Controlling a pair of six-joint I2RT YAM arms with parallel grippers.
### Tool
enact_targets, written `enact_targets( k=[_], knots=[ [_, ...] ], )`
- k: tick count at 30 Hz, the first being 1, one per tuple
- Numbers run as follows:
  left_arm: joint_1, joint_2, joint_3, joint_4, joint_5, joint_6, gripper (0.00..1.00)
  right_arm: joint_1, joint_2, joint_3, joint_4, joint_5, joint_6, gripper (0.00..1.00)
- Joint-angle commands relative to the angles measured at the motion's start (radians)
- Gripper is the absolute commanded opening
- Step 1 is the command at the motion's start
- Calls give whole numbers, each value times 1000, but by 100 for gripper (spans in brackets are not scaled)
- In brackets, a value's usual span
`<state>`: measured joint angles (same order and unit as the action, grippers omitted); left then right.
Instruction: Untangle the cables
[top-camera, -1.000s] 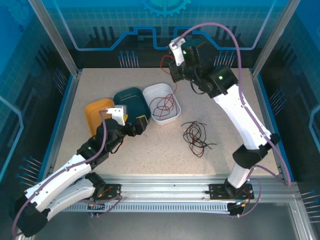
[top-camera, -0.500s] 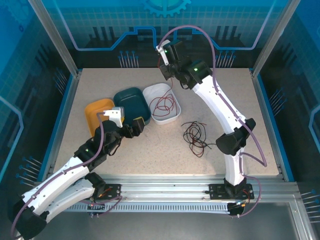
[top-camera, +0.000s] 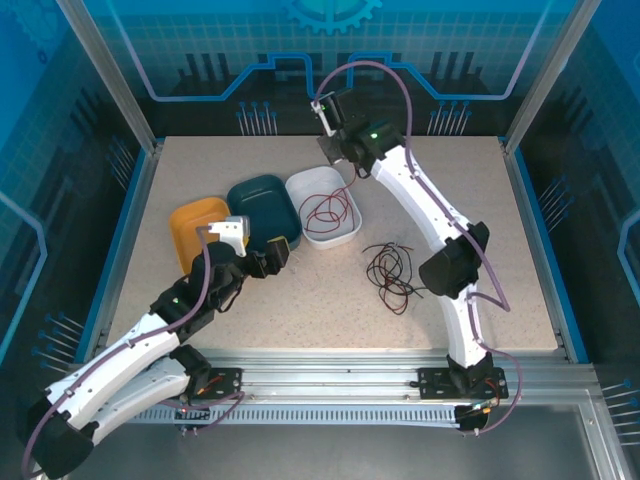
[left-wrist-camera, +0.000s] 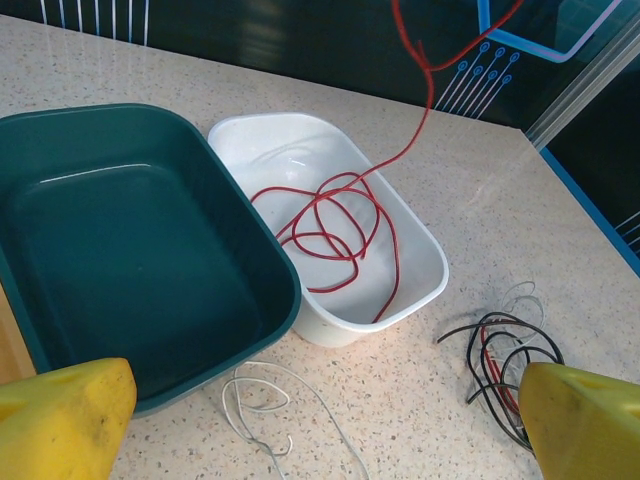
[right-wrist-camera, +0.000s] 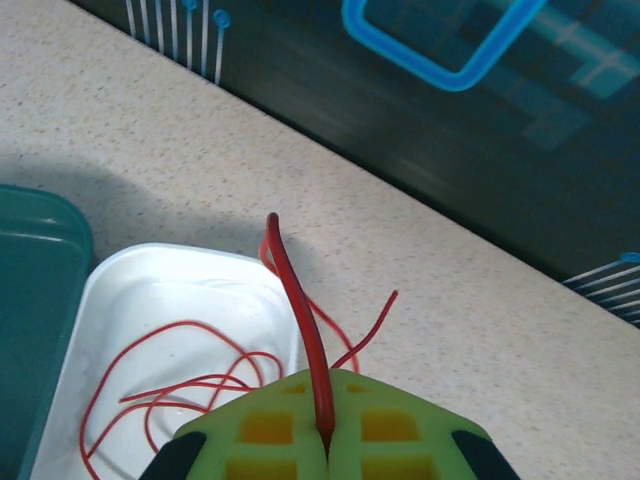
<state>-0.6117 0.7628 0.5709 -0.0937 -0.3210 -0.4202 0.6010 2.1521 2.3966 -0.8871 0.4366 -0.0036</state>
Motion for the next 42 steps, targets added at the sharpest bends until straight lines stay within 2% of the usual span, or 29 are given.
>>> enact_targets(
  k=[1,10,16,34,42],
  knots=[
    [4,4,-6,4,9,-8,99,3,49,42,57,-101,49,0],
    [4,4,-8,-3,8,-7,99,34,142,58,51,-188,78,0],
    [6,6,-12,5,9,-6,99,35,145,-20,50,-282,80,0],
    [9,5,-13,8,12,-9,99,23,-17,-388,114,-285,111,0],
    [7,4,-7,-3,14,-11,99,2,-12,-467,84,-294,104,0]
  ],
)
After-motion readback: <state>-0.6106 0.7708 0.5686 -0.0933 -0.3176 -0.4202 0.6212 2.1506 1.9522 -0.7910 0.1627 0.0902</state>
